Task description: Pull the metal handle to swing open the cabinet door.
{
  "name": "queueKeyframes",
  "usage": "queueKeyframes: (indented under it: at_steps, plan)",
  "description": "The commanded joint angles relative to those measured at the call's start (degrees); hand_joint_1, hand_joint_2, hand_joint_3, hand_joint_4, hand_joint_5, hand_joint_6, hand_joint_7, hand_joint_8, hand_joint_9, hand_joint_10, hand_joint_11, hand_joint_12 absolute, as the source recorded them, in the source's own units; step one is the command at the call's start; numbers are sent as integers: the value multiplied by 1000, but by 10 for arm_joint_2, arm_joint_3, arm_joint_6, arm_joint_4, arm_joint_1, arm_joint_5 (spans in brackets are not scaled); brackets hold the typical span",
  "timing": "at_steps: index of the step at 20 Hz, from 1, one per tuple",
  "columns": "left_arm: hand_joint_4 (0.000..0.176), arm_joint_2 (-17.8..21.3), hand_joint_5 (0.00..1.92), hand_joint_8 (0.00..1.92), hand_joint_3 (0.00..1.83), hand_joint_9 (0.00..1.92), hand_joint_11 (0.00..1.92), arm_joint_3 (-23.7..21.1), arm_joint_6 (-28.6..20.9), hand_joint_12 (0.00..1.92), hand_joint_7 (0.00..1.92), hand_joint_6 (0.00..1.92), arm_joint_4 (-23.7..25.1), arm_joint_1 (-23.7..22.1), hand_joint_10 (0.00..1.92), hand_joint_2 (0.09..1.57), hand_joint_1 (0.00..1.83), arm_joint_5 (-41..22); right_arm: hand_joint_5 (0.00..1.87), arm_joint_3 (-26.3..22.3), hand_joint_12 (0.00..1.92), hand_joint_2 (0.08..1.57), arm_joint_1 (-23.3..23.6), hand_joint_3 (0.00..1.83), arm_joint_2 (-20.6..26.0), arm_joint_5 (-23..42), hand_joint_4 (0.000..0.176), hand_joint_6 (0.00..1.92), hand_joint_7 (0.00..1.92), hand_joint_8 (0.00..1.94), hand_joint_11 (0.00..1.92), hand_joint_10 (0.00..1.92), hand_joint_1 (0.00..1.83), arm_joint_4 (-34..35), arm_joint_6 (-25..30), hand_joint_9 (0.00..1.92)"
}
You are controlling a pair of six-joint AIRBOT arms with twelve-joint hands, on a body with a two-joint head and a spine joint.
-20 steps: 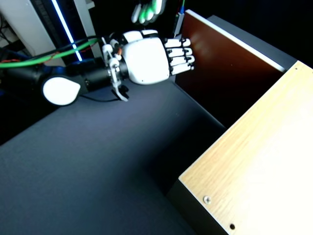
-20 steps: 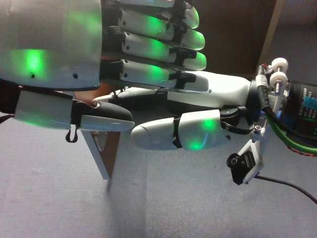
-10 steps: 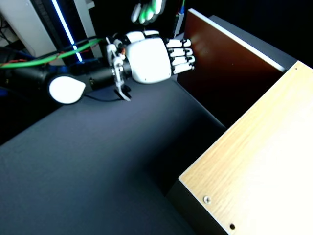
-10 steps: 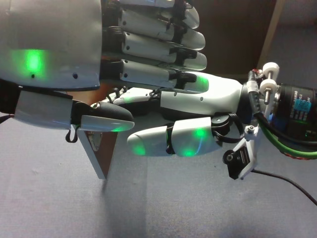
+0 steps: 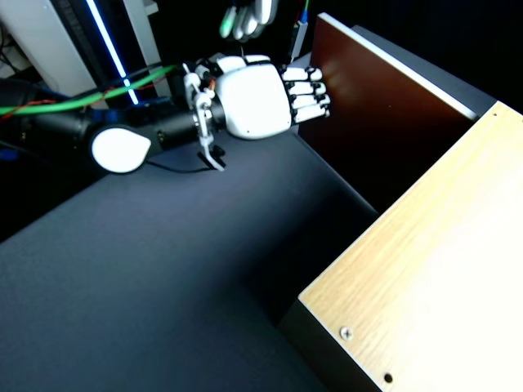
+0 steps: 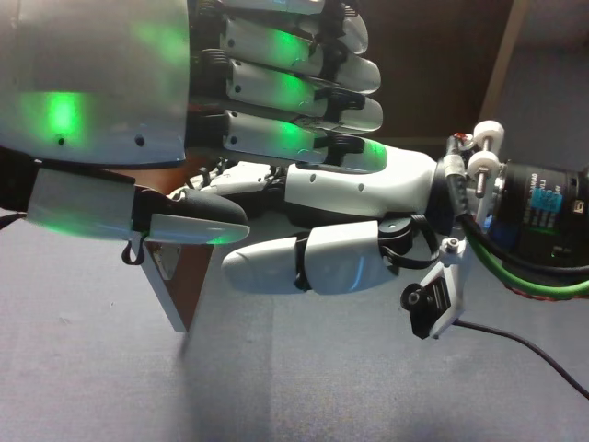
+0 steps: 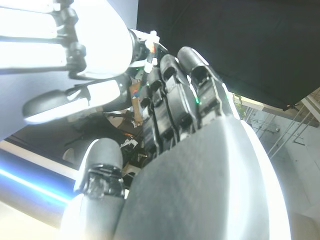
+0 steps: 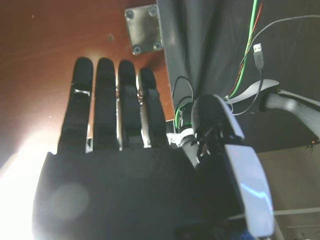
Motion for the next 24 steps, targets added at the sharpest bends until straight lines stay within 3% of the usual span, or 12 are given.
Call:
queueKeyframes:
  at_steps: [1, 7, 24]
  plan:
    - [0, 5, 335, 0, 75, 357, 0, 0, 3, 848, 383, 0, -55, -6, 0, 1571, 0, -12, 292, -1, 775, 1571, 8, 18, -2, 60, 0, 2, 308, 3, 0, 3, 0, 20, 4, 280]
    - [0, 5, 324, 1, 76, 351, 0, 0, 3, 812, 379, 0, -55, -6, 1, 1571, 0, -12, 293, 4, 778, 1571, 8, 20, -1, 57, 0, 2, 308, 2, 0, 3, 0, 20, 4, 284]
    - [0, 5, 346, 4, 83, 371, 0, 0, 3, 856, 400, 2, -55, -6, 4, 1571, 0, -12, 300, -26, 757, 1571, 9, 39, 137, 59, 0, 4, 325, 5, 0, 5, 0, 27, 4, 298]
